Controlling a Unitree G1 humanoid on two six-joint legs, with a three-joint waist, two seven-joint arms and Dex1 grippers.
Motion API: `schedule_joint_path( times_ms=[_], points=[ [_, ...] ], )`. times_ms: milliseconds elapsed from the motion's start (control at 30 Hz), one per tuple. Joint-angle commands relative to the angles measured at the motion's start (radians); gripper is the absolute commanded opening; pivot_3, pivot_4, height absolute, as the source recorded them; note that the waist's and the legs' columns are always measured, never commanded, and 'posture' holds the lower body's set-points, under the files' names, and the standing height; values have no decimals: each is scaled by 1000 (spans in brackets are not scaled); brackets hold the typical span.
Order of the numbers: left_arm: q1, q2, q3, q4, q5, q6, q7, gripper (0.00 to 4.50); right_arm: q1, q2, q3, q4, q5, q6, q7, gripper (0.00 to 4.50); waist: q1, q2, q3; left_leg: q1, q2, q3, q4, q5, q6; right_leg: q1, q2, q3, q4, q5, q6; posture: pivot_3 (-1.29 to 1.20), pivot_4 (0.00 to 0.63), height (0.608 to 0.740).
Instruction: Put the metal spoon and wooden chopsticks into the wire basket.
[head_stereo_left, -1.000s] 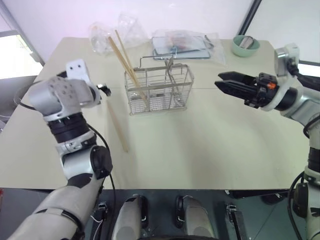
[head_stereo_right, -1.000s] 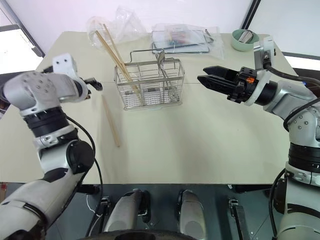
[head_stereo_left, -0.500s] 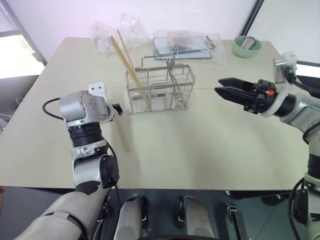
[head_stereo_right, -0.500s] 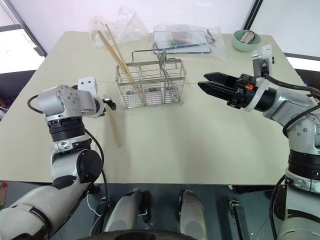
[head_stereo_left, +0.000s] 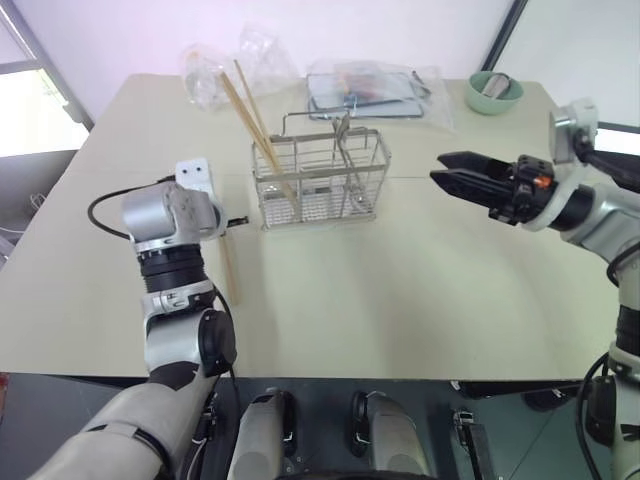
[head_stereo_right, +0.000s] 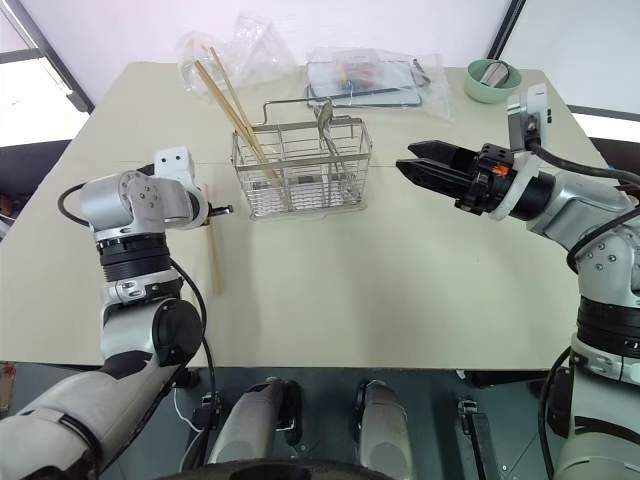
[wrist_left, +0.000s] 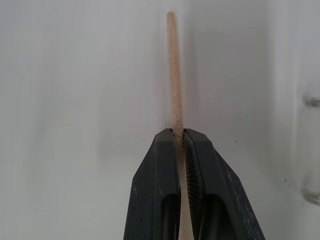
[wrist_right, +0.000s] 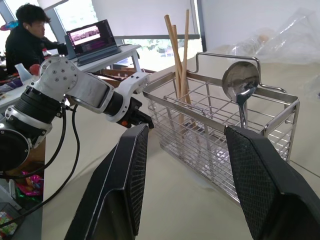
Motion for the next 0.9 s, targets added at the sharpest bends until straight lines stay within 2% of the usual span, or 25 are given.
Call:
schedule_joint_path(
  times_ms=[33, 133, 200, 267, 333, 500, 667, 900],
  points=[
    [-112, 54, -21, -87, -15, -216, -35, 28, -27, -6, -21, -8, 14, -12, 6, 2475, 1, 0, 0, 0, 0, 0, 0, 0, 0, 0, 0, 0, 0, 0, 0, 0, 150, 707],
    [-211, 79, 37, -116, -70, -504, -68, 28, -36, -11, -25, -2, 19, -4, 7, 2475, 2, -1, 0, -4, 0, 0, 1, 1, -1, -2, -1, -1, 0, 0, 0, 0, 150, 707],
    [-248, 79, 71, -118, -121, -621, -96, 28, -39, -16, -25, 4, 18, -2, 10, 2475, 0, 0, 0, -4, 0, 1, 1, 2, -3, -2, -1, 0, -2, 0, 0, 0, 150, 707],
    [-327, 70, 143, -140, -254, -705, -158, 28, -48, -25, -23, 8, 18, 6, 15, 2475, 0, 0, 0, -3, 0, 2, 1, 1, -2, -1, -2, 0, -2, 0, 0, 0, 150, 707],
    [-369, 69, 160, -158, -339, -736, -200, 28, -54, -33, -22, 17, 16, 10, 23, 2475, 0, 0, 0, -3, 0, 2, 1, 1, -2, -1, -1, 0, -2, 0, 0, 0, 150, 707],
    [-330, 70, 43, -275, -435, -701, -294, 28, -88, -38, -10, 33, 9, 18, 24, 2475, 1, 0, 0, -2, 0, 2, 1, 0, 0, -1, 0, 0, -1, 0, 0, 0, 150, 707],
    [-171, 80, -104, -267, -385, -749, -372, 28, -82, -32, -20, 23, 13, 26, 17, 2475, 0, 0, 0, 3, 0, 2, 1, 0, 0, 4, 0, 0, -1, 0, 0, 0, 150, 707],
    [-75, 72, -192, -168, -320, -896, -433, 28, -55, -33, -51, -7, 33, 39, -8, 2475, 0, 0, 0, 0, 0, 2, 1, 0, 1, 1, 0, 0, -1, 0, 0, 0, 150, 707]
  ],
)
